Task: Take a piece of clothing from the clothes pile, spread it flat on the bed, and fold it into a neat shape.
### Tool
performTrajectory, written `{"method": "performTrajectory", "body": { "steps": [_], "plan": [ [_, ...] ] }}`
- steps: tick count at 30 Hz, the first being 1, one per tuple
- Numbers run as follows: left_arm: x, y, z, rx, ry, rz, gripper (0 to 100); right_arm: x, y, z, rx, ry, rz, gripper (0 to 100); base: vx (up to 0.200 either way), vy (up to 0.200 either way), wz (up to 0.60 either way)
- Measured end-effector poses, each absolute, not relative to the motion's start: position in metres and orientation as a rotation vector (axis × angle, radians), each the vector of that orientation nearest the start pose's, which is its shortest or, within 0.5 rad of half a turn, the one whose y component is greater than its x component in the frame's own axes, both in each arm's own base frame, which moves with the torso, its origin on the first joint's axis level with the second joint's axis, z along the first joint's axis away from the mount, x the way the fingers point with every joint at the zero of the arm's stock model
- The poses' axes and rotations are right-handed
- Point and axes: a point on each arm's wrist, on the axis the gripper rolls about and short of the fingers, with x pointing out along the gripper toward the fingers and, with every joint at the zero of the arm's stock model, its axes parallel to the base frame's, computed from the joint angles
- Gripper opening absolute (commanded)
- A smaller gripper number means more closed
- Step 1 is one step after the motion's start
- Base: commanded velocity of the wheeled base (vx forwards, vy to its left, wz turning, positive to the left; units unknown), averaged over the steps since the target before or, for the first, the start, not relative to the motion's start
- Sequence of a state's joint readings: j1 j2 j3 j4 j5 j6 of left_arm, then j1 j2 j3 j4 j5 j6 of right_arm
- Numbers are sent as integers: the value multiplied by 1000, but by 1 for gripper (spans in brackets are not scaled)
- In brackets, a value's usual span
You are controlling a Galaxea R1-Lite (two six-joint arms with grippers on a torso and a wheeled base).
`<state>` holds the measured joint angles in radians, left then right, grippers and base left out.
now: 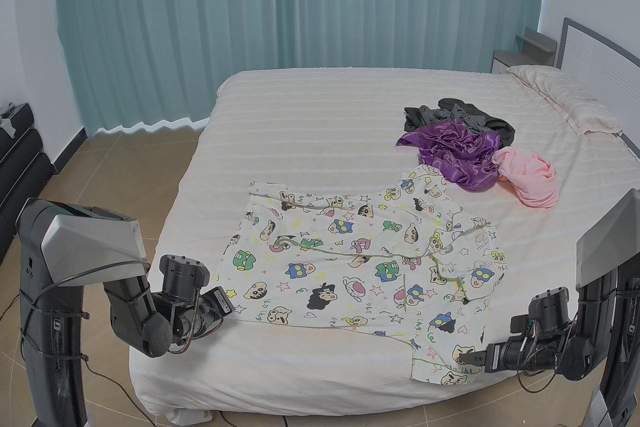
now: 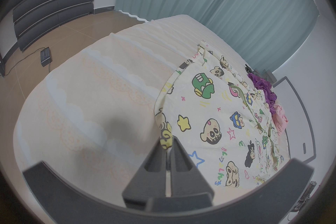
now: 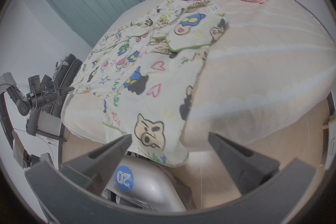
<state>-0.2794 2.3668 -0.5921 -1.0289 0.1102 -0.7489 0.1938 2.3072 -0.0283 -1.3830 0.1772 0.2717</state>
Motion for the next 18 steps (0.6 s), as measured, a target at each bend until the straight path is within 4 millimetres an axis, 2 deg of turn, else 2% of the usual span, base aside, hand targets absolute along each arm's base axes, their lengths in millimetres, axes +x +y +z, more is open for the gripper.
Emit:
{"method": "performTrajectory", "body": {
  "steps": [8,9,18],
  "plan": [
    [315,-88,-47,-567,754,122,0,222,58,-45,228,898,263,100,0,0,0],
    [315,-88,-47,-567,755,121,0,224,58,-45,228,895,262,0,0,0,0],
    [314,-87,-47,-566,756,122,0,242,56,-50,242,852,242,0,0,0,0]
  ]
}}
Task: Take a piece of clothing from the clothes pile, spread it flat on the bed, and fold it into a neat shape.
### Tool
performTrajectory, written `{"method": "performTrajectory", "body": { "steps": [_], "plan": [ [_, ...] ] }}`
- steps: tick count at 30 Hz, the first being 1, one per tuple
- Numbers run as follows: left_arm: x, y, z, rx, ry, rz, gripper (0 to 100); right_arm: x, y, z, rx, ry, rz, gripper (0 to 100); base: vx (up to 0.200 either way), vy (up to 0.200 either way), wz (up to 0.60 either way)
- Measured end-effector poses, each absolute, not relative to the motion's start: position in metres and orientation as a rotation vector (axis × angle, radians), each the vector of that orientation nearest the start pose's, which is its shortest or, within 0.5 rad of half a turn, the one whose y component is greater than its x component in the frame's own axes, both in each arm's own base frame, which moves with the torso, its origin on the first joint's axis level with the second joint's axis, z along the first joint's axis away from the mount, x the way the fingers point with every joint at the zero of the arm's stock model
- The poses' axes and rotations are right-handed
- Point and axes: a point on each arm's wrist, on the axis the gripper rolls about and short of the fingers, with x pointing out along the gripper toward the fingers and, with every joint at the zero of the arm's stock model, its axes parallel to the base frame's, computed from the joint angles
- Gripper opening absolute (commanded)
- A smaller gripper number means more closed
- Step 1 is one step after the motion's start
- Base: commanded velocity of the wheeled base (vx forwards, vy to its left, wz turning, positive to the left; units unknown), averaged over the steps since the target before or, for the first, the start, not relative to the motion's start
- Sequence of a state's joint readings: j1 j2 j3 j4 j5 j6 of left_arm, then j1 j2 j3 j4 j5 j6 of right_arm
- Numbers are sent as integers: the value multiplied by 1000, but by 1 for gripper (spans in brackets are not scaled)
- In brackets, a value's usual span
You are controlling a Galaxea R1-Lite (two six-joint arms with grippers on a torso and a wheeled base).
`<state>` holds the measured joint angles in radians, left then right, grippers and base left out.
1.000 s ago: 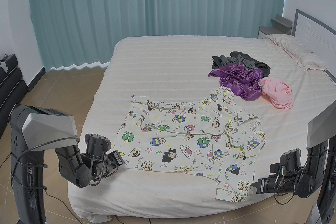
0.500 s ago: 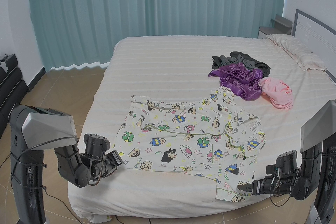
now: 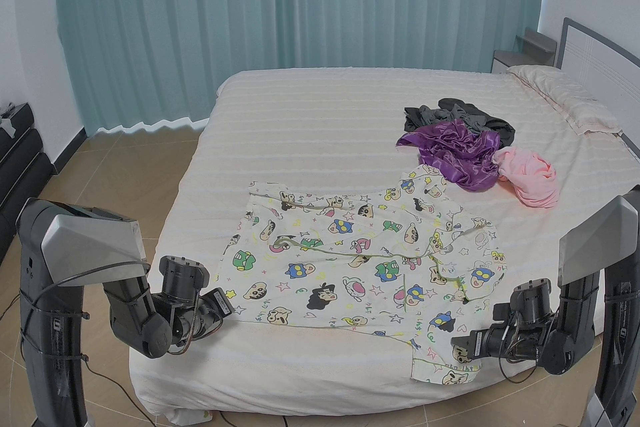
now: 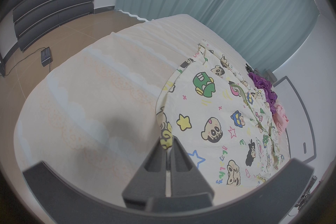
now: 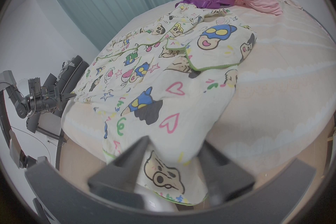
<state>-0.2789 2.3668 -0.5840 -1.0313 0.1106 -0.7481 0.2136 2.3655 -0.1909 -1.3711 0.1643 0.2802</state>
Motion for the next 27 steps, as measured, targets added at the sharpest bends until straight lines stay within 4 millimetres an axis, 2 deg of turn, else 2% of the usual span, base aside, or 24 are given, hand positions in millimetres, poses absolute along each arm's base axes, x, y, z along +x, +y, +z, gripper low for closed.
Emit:
{"method": "performTrajectory", "body": {
  "steps": [5,9,16,20,21,27],
  "plan": [
    [314,-88,-47,-565,758,122,0,248,47,-48,257,818,192,0,0,0,0],
    [314,-87,-47,-566,757,122,0,262,41,-44,298,758,136,0,0,0,0],
    [312,-87,-47,-564,762,124,0,285,41,-37,326,671,109,0,0,0,0],
    [312,-87,-48,-563,763,123,0,290,40,-38,324,688,99,0,0,0,0],
    [312,-87,-48,-563,763,123,0,290,40,-39,324,699,96,100,0,0,0],
    [311,-88,-48,-562,764,122,0,292,39,-35,333,698,95,100,0,0,0]
  ]
}}
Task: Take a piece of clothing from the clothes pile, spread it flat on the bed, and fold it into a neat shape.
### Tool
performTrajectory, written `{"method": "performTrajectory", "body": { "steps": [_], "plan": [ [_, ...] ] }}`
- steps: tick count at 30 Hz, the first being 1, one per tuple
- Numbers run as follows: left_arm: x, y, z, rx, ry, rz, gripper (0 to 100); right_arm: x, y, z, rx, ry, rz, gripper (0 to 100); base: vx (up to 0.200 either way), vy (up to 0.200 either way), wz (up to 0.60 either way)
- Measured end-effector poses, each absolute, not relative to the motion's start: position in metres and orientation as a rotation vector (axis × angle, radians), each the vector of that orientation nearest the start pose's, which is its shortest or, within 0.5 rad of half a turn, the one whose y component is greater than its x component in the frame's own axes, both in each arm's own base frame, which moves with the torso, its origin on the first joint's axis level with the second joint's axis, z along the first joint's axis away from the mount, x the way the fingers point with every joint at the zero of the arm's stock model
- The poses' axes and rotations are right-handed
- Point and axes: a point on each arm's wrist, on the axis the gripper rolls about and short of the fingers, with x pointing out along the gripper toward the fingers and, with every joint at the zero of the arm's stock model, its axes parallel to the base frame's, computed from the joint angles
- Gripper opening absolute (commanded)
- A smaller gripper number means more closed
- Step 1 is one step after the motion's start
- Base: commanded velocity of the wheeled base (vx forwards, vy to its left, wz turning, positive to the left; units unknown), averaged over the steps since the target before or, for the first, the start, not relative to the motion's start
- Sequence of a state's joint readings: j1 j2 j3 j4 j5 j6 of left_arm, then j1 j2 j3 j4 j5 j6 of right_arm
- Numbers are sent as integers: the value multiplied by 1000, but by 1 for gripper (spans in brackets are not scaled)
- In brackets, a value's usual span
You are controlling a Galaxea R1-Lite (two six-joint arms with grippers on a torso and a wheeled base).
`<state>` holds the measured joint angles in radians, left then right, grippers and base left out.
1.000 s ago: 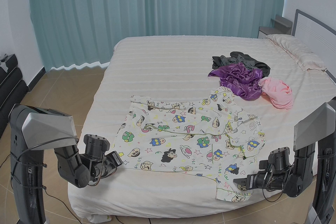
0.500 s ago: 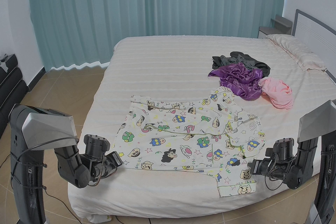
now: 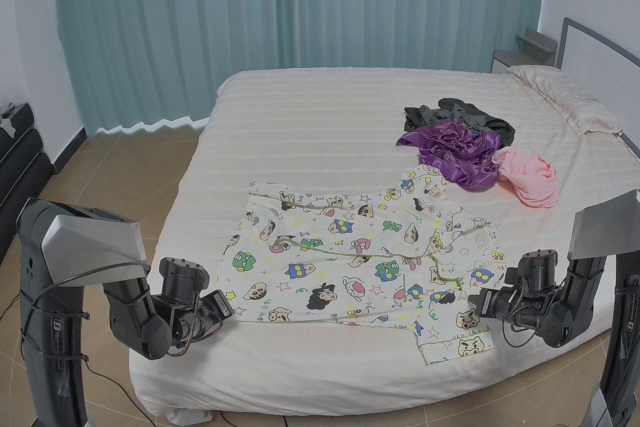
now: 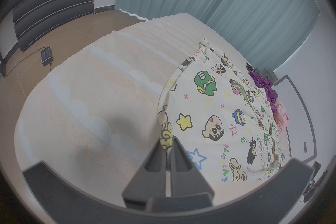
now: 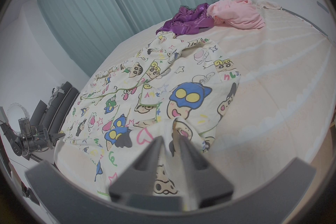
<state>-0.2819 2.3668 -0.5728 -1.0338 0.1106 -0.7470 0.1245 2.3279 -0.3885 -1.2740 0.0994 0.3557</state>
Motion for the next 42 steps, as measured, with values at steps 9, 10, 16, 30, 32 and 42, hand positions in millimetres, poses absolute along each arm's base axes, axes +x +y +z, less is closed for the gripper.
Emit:
{"method": "performTrajectory", "body": {
  "steps": [9,10,16,30,32,42],
  "plan": [
    [311,-88,-48,-562,765,122,0,271,21,-35,353,754,60,100,0,0,0],
    [311,-88,-48,-561,765,122,0,266,20,-35,358,769,72,100,0,0,0],
    [311,-89,-48,-560,766,119,0,243,18,-33,367,818,163,100,0,0,0],
    [311,-89,-47,-561,765,118,0,245,34,-46,314,866,230,0,0,0,0],
    [311,-89,-47,-562,765,119,0,244,36,-47,310,874,236,0,0,0,0],
    [308,-89,-48,-557,772,120,0,230,25,-46,332,906,197,0,0,0,0]
  ]
}}
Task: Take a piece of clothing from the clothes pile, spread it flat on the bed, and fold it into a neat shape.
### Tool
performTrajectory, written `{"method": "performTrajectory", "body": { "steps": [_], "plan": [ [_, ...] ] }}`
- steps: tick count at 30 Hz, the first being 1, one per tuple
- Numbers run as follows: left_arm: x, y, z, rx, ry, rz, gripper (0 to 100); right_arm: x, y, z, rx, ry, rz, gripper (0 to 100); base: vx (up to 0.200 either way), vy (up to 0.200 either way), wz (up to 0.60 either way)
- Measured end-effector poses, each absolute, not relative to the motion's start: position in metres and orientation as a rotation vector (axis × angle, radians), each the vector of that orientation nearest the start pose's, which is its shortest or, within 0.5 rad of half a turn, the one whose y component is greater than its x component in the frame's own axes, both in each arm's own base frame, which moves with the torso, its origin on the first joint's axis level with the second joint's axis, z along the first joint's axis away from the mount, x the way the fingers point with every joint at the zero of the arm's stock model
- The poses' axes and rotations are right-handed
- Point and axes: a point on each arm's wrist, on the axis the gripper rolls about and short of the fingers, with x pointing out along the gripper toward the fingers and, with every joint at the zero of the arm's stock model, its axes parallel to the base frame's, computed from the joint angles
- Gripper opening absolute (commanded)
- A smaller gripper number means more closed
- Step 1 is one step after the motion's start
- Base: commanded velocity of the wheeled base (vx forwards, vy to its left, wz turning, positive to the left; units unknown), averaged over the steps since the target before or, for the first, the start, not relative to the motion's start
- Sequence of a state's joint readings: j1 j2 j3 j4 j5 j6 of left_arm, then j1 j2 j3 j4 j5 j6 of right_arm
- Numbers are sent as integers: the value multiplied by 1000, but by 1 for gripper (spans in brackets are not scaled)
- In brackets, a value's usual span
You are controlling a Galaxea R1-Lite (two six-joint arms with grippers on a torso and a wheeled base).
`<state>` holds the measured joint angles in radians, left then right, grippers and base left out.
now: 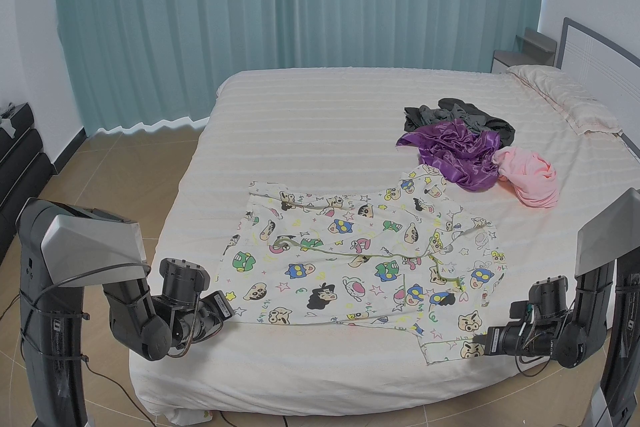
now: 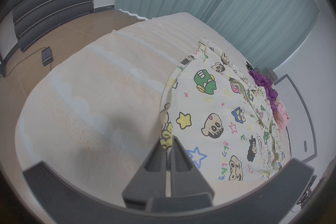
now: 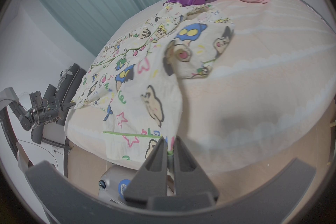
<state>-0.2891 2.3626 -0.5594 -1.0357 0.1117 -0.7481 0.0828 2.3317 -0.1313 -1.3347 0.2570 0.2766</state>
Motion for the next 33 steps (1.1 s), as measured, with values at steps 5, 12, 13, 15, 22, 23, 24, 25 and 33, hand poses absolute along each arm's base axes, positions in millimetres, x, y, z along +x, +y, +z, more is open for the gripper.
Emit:
{"method": "performTrajectory", "body": {
  "steps": [5,12,13,15,22,23,24,25,33],
  "plan": [
    [300,-88,-48,-541,780,138,0,217,17,-39,351,897,182,0,0,0,0],
    [283,-97,-48,-503,777,133,0,206,5,-30,359,908,143,0,0,0,0],
    [281,-98,-48,-498,782,130,0,204,4,-29,355,921,139,0,0,0,0],
    [278,-100,-48,-492,788,125,0,202,2,-29,349,936,135,0,0,0,0],
    [256,-104,-45,-428,835,88,0,193,-9,-19,299,958,122,0,0,0,0],
    [252,-104,-43,-411,842,82,0,192,-10,-18,296,962,119,0,0,0,0],
    [248,-103,-42,-393,851,75,0,191,-10,-17,295,965,117,0,0,0,0],
    [246,-103,-42,-380,855,70,0,190,-11,-17,296,967,116,0,0,0,0],
    [220,-100,-39,-250,918,21,0,184,-13,-16,288,1010,109,0,0,0,0]
  ]
}}
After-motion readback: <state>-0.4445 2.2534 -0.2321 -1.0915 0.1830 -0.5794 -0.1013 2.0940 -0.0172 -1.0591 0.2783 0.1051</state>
